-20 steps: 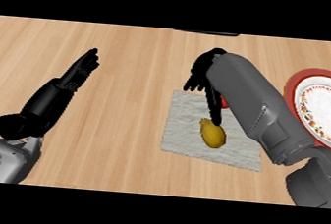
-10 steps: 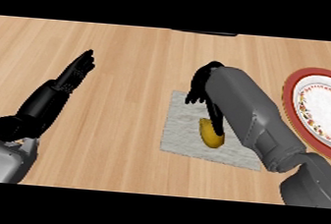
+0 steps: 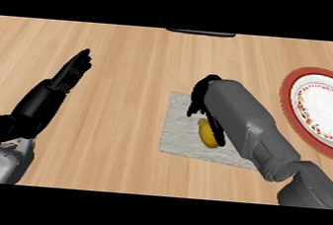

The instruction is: Pick the lemon from the placemat and place it in the plate

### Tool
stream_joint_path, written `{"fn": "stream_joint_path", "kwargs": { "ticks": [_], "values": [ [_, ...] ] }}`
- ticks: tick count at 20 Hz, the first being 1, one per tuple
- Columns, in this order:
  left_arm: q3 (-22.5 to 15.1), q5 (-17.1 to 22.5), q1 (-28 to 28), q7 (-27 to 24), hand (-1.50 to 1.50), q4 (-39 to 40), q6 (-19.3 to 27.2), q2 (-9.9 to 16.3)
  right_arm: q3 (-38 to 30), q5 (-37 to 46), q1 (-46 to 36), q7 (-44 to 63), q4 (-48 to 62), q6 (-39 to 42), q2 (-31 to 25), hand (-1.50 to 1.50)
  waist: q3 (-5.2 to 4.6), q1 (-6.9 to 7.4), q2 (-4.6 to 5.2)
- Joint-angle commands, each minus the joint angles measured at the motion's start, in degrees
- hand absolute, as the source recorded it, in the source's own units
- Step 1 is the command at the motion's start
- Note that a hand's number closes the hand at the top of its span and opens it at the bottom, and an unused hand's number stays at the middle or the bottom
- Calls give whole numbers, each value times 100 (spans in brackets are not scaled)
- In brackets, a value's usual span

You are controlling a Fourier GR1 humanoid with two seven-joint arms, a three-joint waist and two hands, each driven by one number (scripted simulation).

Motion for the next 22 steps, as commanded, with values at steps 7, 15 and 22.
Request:
{"fn": "stream_joint_path", "kwargs": {
  "ticks": [7,15,22],
  "values": [
    [174,-128,-149,-167,0,344,-121,-159,419,528,641,-469,-290,344,108,-150,6,-79,39],
    [165,-236,-83,-56,0,246,-105,-291,610,661,888,-752,-779,612,-30,150,6,-98,28],
    [161,-321,218,28,0,-152,-134,-257,227,835,985,-205,-537,-1029,-12,150,6,-56,0]
  ]
}}
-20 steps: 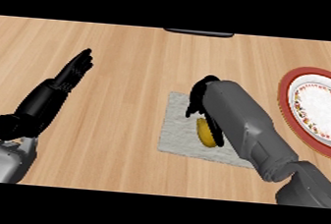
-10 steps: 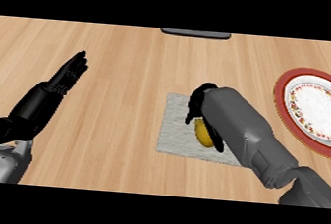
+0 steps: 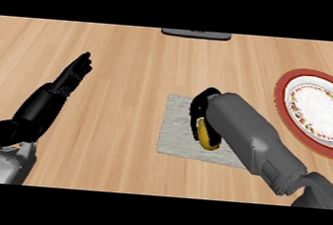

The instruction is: Pick the lemon from the placemat and place it in the plate

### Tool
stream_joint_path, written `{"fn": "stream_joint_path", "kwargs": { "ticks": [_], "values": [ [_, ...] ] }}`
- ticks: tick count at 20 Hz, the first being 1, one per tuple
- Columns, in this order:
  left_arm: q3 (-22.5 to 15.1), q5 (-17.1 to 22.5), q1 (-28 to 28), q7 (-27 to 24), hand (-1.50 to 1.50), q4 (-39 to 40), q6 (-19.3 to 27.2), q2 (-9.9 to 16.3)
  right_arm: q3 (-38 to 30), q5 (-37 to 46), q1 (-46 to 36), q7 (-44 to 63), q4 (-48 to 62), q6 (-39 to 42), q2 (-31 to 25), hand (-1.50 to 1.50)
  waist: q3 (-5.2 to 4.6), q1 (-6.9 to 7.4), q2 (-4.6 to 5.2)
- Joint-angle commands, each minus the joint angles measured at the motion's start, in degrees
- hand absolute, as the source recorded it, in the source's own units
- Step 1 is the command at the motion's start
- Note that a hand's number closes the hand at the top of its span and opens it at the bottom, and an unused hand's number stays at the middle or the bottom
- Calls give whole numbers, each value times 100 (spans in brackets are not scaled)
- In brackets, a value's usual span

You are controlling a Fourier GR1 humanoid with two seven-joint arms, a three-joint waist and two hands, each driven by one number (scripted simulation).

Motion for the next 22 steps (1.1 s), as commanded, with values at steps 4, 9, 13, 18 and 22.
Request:
{"fn": "stream_joint_path", "kwargs": {
  "ticks": [4,9,13,18,22],
  "values": [
    [114,-13,42,25,0,67,33,71,-863,29,-365,1554,1208,-2337,-823,150,27,-266,67],
    [122,54,70,61,0,54,0,57,-1328,-120,-714,3004,1658,-4308,-1015,150,41,-173,81],
    [54,79,-14,32,0,-18,-89,33,-1425,-42,-1224,4412,1823,-5975,-772,150,39,157,165],
    [-84,-19,-133,1,0,28,-113,-55,-1155,385,-1781,6127,1983,-7791,-76,150,41,319,238],
    [-61,17,-120,-28,0,-13,-200,-26,-901,723,-2195,6940,2335,-8333,344,150,40,372,243]
  ]
}}
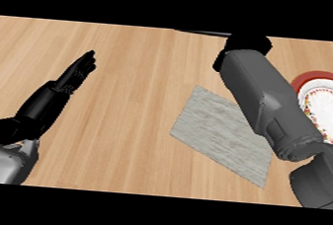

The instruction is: Pick the lemon from the placemat and place it in the plate

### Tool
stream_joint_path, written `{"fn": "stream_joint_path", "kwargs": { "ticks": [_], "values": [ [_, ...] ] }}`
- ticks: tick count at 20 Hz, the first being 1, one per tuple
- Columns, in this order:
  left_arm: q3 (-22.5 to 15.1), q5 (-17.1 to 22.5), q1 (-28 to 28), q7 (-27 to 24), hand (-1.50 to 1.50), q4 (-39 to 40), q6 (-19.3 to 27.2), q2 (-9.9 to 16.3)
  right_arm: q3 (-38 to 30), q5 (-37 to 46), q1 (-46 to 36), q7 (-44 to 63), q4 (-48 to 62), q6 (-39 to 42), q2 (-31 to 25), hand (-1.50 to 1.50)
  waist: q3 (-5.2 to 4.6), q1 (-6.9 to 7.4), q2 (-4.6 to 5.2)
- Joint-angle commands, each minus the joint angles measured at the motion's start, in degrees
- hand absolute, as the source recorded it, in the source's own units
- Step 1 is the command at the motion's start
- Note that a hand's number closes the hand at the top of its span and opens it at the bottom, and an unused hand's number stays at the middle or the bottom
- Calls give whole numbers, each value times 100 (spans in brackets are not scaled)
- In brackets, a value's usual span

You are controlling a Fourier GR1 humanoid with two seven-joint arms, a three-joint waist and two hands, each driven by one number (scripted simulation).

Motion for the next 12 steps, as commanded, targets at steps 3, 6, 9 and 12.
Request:
{"fn": "stream_joint_path", "kwargs": {
  "ticks": [3,6,9,12],
  "values": [
    [-120,-38,-57,85,0,-45,6,-134,223,350,-725,1674,466,-1133,432,150,2,-1,4],
    [58,48,13,213,0,-240,8,1,446,584,-632,2026,476,-1255,446,150,4,-15,-31],
    [58,-3,141,-70,0,4,-64,-9,646,796,-782,2174,481,-1162,243,150,-5,-88,-5],
    [47,-120,-11,61,0,84,76,-94,683,850,-887,2209,483,-1103,67,150,3,-217,-33]
  ]
}}
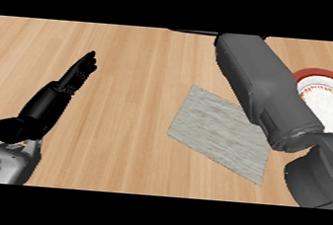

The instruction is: Pick the lemon from the placemat and place it in the plate

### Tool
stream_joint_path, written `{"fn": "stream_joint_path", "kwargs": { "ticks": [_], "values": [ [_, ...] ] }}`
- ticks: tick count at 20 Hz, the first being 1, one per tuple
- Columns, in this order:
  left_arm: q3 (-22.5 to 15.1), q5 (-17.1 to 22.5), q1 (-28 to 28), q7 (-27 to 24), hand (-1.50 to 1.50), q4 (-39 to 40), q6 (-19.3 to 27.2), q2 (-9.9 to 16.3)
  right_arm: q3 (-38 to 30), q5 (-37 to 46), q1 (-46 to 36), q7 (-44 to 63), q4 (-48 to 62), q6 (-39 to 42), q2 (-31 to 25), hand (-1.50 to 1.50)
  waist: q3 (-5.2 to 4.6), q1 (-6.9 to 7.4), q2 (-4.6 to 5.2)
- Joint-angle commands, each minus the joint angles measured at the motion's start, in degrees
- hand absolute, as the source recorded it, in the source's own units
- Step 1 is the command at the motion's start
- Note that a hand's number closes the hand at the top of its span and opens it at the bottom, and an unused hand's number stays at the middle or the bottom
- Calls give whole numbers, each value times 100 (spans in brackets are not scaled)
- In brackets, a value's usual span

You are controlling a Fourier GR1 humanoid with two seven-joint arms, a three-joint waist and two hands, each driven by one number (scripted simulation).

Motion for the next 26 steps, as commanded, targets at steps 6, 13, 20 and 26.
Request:
{"fn": "stream_joint_path", "kwargs": {
  "ticks": [6,13,20,26],
  "values": [
    [55,-29,42,31,0,-83,25,-43,164,230,274,1279,-2,-763,-594,150,12,-111,2],
    [437,228,-33,28,0,18,-274,247,170,289,945,955,-2,-1888,-954,150,16,-147,-7],
    [252,96,192,211,0,-336,-150,86,117,300,1206,526,-2,-2178,-1720,150,19,-165,-57],
    [151,-143,93,95,0,-85,-30,-139,-300,-45,1991,-24,-2,-2235,-2093,150,22,-187,-17]
  ]
}}
